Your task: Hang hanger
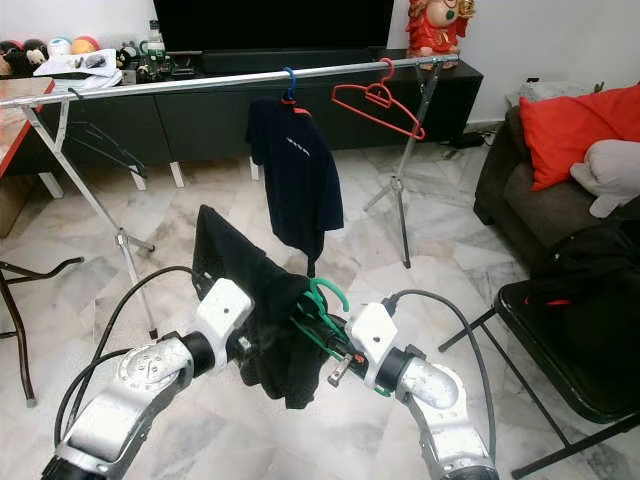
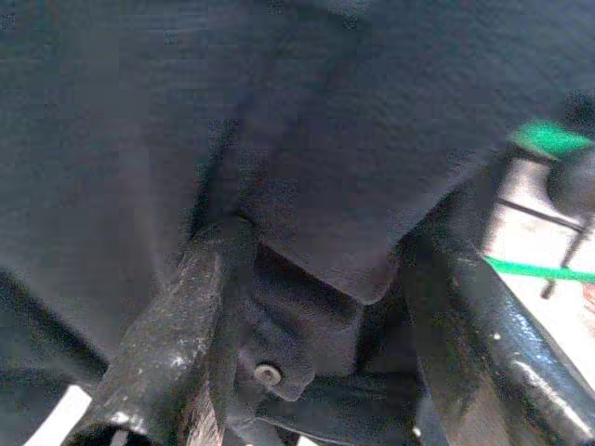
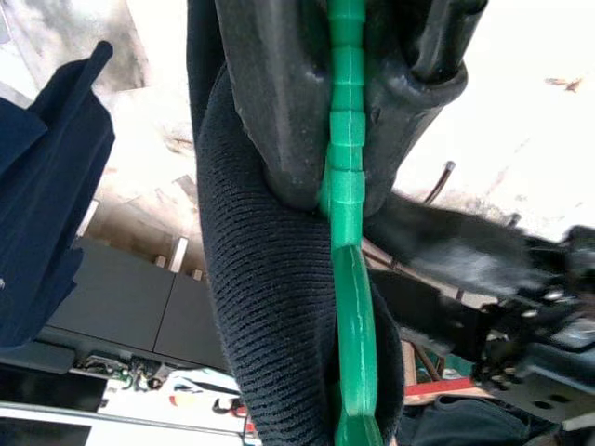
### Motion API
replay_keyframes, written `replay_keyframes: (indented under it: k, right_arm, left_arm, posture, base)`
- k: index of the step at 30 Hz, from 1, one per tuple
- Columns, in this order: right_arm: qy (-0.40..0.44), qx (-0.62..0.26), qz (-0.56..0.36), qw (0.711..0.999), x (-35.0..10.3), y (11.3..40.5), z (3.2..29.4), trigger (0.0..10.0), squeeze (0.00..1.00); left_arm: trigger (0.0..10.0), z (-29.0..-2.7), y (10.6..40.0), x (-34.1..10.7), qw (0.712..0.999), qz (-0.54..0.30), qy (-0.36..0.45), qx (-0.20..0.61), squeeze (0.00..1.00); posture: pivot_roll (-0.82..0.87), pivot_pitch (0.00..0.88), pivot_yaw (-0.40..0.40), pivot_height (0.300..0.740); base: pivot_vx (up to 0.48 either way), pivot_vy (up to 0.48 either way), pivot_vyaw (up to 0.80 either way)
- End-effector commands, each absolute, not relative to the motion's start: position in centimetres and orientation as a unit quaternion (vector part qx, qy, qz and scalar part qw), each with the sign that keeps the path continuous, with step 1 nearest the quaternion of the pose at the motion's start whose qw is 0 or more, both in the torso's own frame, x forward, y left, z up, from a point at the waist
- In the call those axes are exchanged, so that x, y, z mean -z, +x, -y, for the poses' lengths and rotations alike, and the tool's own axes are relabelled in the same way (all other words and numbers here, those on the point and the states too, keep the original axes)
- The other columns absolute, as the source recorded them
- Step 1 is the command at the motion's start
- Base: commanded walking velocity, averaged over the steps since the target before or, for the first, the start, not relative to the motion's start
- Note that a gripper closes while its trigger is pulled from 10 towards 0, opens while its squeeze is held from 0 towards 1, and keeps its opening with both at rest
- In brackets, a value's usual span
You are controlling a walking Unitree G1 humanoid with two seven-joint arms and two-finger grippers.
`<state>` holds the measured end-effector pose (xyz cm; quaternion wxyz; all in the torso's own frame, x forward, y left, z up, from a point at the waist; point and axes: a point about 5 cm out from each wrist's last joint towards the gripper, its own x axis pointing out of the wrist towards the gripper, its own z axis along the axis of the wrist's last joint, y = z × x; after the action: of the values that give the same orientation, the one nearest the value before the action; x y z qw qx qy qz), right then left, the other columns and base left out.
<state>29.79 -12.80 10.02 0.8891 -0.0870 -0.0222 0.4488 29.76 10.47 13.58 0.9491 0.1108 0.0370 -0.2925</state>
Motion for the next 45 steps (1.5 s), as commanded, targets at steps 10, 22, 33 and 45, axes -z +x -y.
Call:
replay_keyframes:
  k: [10,22,33,45]
  right_arm:
    - [-0.086,-0.455,0.041,0.885,-11.3,29.8,13.1,0.0,0.00]
    - [-0.087,-0.463,0.043,0.881,-11.8,30.0,13.0,0.0,0.00]
    - [-0.085,-0.464,0.041,0.881,-11.9,29.9,13.2,0.0,0.00]
    - [-0.087,-0.460,0.038,0.883,-11.8,30.0,13.4,0.0,0.00]
  left_arm:
    - [10.0,-11.1,30.9,-13.4,0.967,-0.021,0.122,0.222,0.00]
    - [10.0,-9.8,30.4,-13.4,0.954,0.004,0.115,0.276,0.00]
    - [0.0,-10.4,31.1,-13.0,0.964,0.006,0.112,0.242,0.00]
    - [0.0,-10.6,31.3,-13.1,0.967,0.018,0.106,0.233,0.00]
  posture:
    - [-0.03,0.070,-0.042,0.721]
    - [-0.03,0.077,-0.056,0.721]
    - [-0.03,0.085,-0.057,0.721]
    - [-0.03,0.087,-0.055,0.721]
  base:
    - [0.000,0.000,0.00]
    - [0.000,0.000,0.00]
    - [0.000,0.000,0.00]
    - [0.000,0.000,0.00]
